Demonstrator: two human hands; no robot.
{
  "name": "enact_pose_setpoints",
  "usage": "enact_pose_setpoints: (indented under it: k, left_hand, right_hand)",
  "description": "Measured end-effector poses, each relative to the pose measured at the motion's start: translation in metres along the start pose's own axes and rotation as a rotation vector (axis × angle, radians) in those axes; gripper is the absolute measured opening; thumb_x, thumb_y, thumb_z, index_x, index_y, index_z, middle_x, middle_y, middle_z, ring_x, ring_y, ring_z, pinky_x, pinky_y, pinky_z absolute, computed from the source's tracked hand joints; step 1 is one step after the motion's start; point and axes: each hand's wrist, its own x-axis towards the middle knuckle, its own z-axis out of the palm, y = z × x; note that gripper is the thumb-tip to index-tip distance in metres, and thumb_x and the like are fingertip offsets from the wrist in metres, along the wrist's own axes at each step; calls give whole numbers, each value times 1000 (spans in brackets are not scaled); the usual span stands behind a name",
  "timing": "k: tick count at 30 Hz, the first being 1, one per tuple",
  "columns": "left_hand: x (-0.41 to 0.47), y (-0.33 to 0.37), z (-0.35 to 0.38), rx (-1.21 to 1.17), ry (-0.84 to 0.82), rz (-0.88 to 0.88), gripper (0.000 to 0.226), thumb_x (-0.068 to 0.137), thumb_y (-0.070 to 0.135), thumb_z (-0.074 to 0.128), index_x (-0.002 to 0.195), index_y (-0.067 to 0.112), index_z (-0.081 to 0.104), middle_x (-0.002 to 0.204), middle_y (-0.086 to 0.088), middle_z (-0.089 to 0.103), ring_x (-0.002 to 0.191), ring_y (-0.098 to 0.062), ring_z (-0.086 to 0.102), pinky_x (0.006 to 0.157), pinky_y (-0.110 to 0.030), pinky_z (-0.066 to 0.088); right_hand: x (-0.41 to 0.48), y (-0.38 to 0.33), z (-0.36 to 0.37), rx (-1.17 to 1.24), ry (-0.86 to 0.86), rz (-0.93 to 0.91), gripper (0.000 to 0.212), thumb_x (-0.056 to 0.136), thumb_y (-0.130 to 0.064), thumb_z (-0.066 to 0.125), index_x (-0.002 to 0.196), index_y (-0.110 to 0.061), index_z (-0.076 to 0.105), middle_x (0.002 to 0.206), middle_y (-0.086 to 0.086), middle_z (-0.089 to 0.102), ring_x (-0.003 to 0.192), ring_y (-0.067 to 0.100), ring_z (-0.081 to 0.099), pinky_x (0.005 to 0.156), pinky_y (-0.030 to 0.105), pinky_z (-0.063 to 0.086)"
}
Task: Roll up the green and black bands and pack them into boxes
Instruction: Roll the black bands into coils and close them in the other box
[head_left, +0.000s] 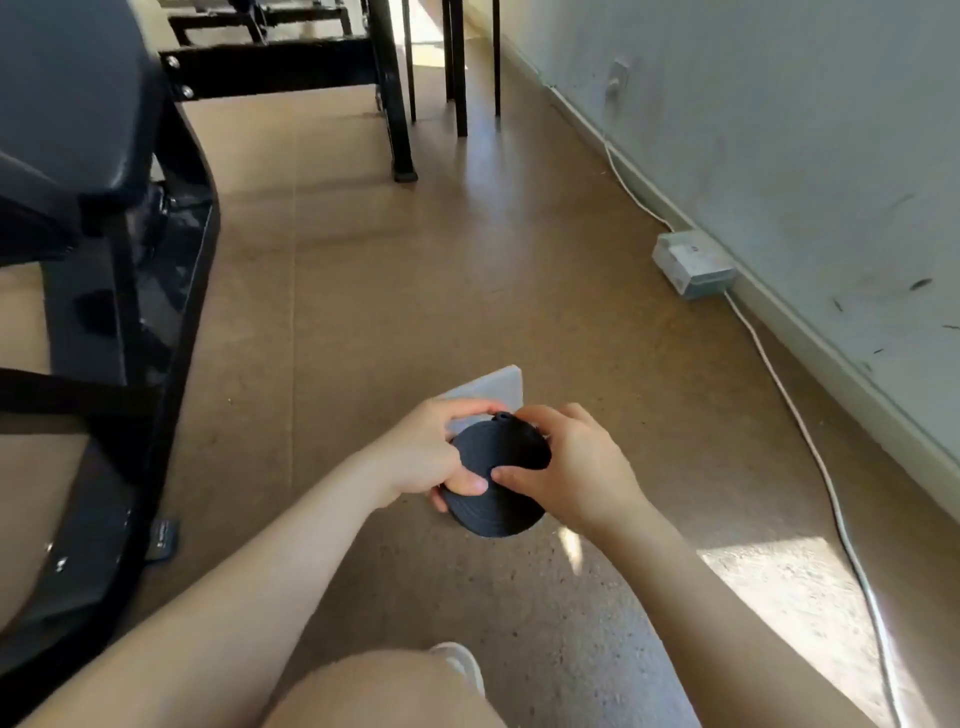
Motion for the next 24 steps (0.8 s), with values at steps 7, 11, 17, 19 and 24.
enact_pose_setpoints:
  k: [7, 11, 17, 19, 24]
  left_hand:
    - [71, -73, 20, -198, 20, -165, 74, 72, -9, 71, 121, 43, 55, 113, -7, 63, 85, -29, 68, 50, -28, 51]
    - [99, -97, 32, -322, 71, -228, 72, 73, -8, 71, 118, 46, 56, 118, -1, 60, 95, -31, 65, 56, -31, 55]
    - [126, -120, 41, -353, 61, -277, 69, 78, -5, 67, 124, 44, 50, 125, 2, 54, 98, -28, 63, 59, -34, 58]
    - [134, -117, 42, -292, 22, -301, 67, 82, -2, 65, 127, 43, 44, 127, -1, 50, 99, -29, 62, 61, -37, 60]
    - [154, -110, 41, 104, -70, -373, 59, 86, 13, 59, 136, 32, 34, 120, -7, 52, 99, -28, 58, 75, -45, 59]
  right_hand:
    - [45, 47, 64, -231, -401, -11, 125, 56, -58, 83, 150, -20, 12, 149, -3, 25, 134, 21, 38, 95, 44, 49]
    - [67, 63, 96, -308, -351, -33, 131, 53, -61, 82, 151, -18, 6, 150, -2, 22, 138, 23, 30, 96, 45, 48]
    - [97, 85, 126, -346, -337, -82, 111, 53, -50, 79, 142, -19, 22, 133, 0, 36, 122, 24, 43, 89, 42, 48]
    - [108, 91, 130, -352, -371, -68, 110, 51, -49, 80, 141, -19, 25, 129, 0, 38, 120, 24, 44, 90, 44, 48]
    - [127, 102, 137, -338, -476, 1, 96, 48, -46, 82, 127, -19, 33, 119, 0, 40, 111, 24, 46, 77, 37, 44]
